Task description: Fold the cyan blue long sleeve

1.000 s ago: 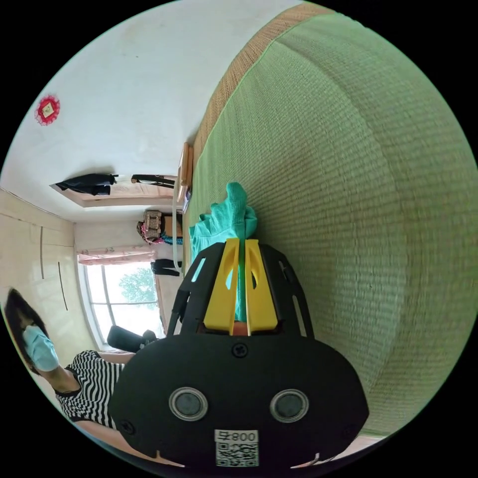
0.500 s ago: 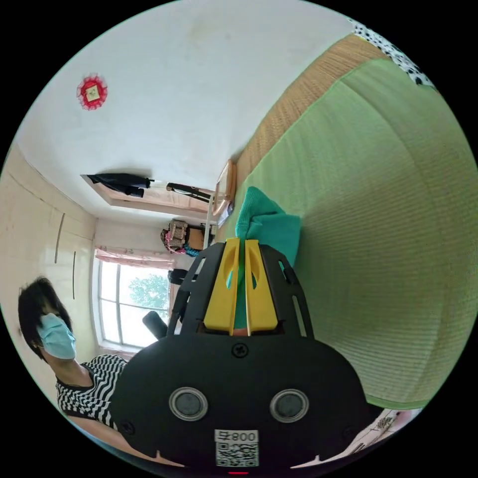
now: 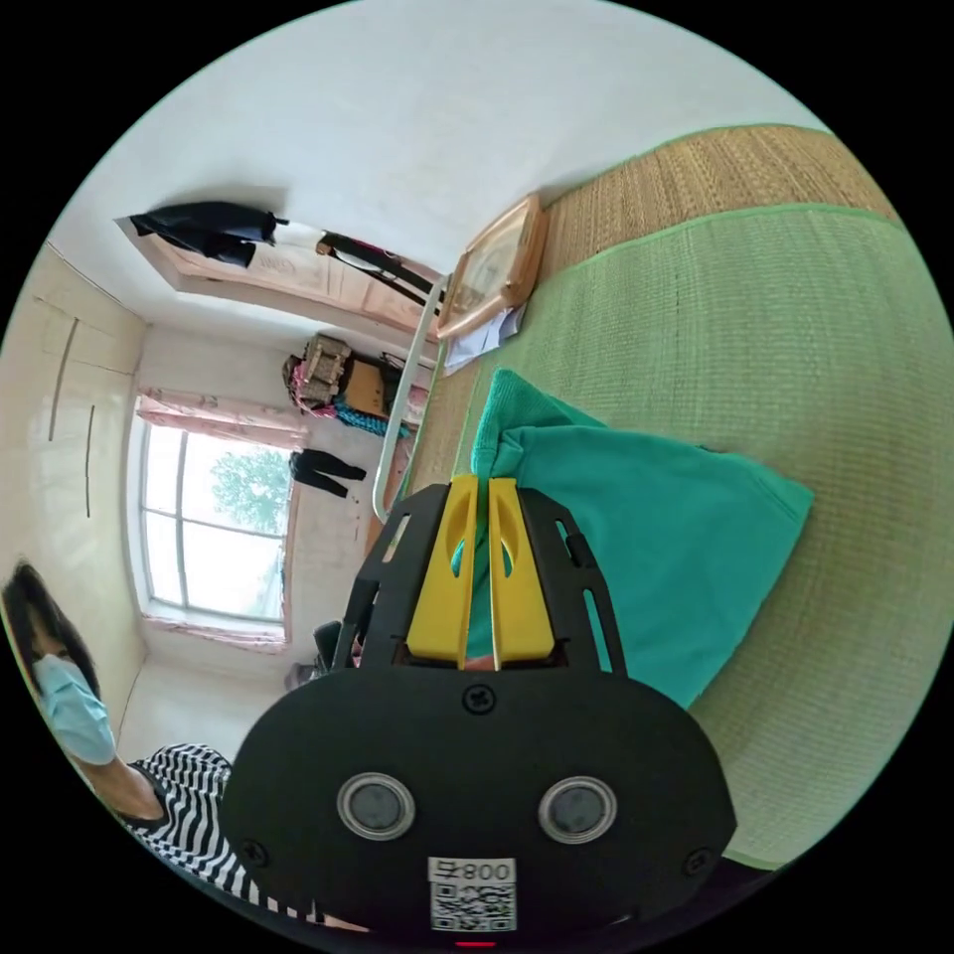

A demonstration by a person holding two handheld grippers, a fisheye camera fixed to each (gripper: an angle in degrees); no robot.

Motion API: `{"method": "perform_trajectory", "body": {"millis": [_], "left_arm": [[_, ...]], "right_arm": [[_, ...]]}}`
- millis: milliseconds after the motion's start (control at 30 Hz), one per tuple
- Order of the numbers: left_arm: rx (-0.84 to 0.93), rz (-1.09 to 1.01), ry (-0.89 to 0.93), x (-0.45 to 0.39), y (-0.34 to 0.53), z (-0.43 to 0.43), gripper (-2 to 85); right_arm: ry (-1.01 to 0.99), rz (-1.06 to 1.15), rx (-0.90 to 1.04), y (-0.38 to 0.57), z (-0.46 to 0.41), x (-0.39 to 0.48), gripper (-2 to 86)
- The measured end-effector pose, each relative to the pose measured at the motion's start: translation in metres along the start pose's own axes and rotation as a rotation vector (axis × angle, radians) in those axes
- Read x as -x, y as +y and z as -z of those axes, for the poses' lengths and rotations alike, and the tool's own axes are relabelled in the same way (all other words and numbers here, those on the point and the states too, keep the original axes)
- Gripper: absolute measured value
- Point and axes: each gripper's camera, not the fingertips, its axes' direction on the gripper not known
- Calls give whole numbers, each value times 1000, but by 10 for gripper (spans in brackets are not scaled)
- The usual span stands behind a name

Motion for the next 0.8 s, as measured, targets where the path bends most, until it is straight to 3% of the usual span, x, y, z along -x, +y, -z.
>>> {"method": "perform_trajectory", "body": {"millis": [433,800], "left_arm": [[-13,256,46,64,-62,115,11],[-55,291,66,51,-79,190,8]], "right_arm": [[143,-70,151,-67,-136,29,25],[143,73,159,-88,-134,89,27]]}}
